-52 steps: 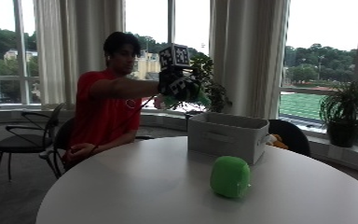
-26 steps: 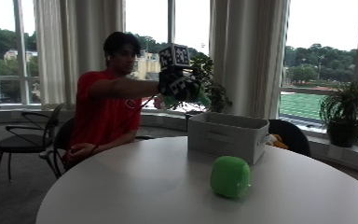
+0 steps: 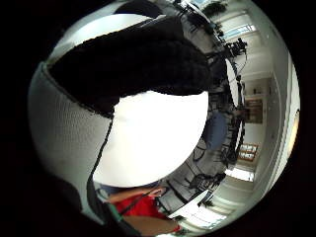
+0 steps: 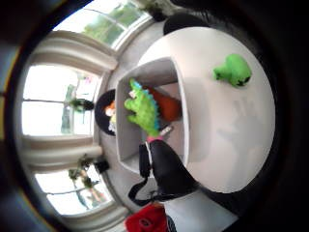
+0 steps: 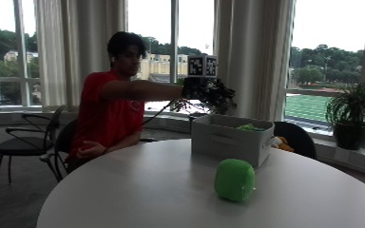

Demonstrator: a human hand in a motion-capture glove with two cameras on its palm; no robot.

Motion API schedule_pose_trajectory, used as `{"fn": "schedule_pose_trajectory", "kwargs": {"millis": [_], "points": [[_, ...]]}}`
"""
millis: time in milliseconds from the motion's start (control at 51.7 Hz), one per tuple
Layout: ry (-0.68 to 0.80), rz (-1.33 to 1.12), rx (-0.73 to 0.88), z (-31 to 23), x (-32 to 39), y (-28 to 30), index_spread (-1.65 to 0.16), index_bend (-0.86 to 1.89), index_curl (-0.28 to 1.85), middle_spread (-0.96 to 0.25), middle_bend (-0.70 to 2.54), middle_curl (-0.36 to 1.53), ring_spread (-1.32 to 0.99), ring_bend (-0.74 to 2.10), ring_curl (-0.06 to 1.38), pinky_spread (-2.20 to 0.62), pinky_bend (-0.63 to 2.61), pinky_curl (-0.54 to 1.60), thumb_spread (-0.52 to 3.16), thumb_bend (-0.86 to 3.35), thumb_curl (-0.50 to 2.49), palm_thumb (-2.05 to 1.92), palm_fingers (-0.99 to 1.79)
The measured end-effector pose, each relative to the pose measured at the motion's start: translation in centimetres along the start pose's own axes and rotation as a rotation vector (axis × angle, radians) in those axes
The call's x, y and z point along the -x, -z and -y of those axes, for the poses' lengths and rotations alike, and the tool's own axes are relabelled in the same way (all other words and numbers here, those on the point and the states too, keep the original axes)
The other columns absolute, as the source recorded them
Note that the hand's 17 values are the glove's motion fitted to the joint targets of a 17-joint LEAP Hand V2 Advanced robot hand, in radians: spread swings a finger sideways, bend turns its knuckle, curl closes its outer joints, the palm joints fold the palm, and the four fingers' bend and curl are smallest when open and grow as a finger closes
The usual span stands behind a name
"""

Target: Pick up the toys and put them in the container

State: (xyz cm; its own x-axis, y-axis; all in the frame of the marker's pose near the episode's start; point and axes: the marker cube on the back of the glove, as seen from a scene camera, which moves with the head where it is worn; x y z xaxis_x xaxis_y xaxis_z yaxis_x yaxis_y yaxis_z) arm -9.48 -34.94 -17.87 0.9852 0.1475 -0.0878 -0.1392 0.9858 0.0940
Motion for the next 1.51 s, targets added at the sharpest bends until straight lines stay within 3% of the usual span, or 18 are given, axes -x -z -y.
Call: {"fn": "schedule_pose_trajectory", "kwargs": {"millis": [348,754,986,1102,1218,1412,1509], "points": [[-0.145,-0.081,-0.013,4.4,-10.3,-1.9,-0.35,0.1,0.2,-0.06,0.15,0.39,0.05,0.26,0.35,0.11,1.13,0.35,1.05,-0.03,0.4,-0.01,-0.16],[-0.128,-0.156,-0.038,13.3,-12.1,-5.8,-0.34,0.07,0.14,-0.05,0.16,0.34,0.05,0.26,0.36,0.12,1.22,0.36,1.05,-0.02,0.37,0.0,-0.16],[-0.139,-0.076,0.084,18.6,-11.9,-10.6,-0.34,0.05,0.12,-0.04,0.14,0.32,0.06,0.25,0.36,0.12,1.31,0.38,1.06,-0.02,0.36,0.01,-0.19],[-0.153,-0.052,0.379,19.4,-11.2,-19.5,-0.32,0.0,0.09,0.02,0.04,0.27,0.08,0.23,0.36,0.11,1.5,0.42,1.04,-0.03,0.35,0.02,-0.32],[-0.131,-0.145,0.563,19.0,-11.8,-20.2,-0.33,0.03,0.07,0.05,0.04,0.21,0.07,0.47,0.41,0.05,1.55,0.43,1.03,-0.02,0.35,0.02,-0.21],[-0.122,-0.258,0.494,18.7,-11.6,-21.0,-0.35,0.06,0.06,0.06,0.11,0.19,0.06,0.65,0.46,0.0,1.59,0.42,1.05,0.05,0.38,0.2,-0.18],[-0.128,-0.314,0.464,19.0,-11.3,-21.0,-0.38,0.13,0.08,0.03,0.18,0.21,0.01,0.78,0.49,-0.06,1.51,0.4,1.11,0.1,0.41,0.33,0.01]]}}
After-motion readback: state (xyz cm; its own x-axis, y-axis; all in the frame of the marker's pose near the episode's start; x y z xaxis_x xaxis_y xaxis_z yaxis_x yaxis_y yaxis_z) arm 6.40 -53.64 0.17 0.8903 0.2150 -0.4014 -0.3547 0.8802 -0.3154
